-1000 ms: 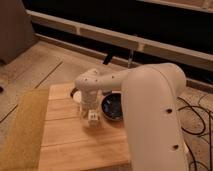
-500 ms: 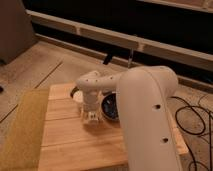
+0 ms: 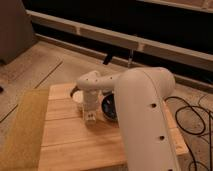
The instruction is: Place the bottle in the ceramic bowl
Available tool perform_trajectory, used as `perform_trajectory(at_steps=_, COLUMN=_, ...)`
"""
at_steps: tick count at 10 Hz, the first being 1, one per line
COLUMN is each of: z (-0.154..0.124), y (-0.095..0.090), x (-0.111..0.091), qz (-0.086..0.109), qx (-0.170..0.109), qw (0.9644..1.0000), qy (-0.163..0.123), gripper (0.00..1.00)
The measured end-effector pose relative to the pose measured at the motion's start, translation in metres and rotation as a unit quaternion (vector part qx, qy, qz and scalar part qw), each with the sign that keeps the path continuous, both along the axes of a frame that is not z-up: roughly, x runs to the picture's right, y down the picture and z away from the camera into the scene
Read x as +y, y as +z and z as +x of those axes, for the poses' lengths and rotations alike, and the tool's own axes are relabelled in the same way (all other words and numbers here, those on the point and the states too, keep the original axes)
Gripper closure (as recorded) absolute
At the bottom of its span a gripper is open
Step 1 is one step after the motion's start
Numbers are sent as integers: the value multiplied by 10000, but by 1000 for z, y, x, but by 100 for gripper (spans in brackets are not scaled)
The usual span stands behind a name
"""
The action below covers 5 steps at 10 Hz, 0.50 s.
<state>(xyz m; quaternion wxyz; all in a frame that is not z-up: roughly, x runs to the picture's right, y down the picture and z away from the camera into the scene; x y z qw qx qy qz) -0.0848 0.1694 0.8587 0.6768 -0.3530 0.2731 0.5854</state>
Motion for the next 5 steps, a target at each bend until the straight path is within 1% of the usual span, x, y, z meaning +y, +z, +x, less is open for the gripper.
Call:
perform_trajectory(at_steps=1, z=0, y=-1, x=-5, qz=58, qx=8, qw=10000, qy=35, gripper=98)
perform_trajectory(at_steps=2, z=2, y=-3, x=-13, qz=164, qx=73, qw=9998, qy=89, gripper=100)
perform_trajectory(at_steps=3, z=3, y=-7, x=-26, qz=323, qx=136, qw=9993, qy=145, gripper=100)
perform_trajectory(at_steps=4, z=3, y=-15, x=-51, qz=647, qx=182, qw=9974, qy=242, gripper=100)
perform_trajectory(at_steps=5, z=5, y=-26, x=-74, qz=962, qx=237, qw=9947, qy=274, gripper=100)
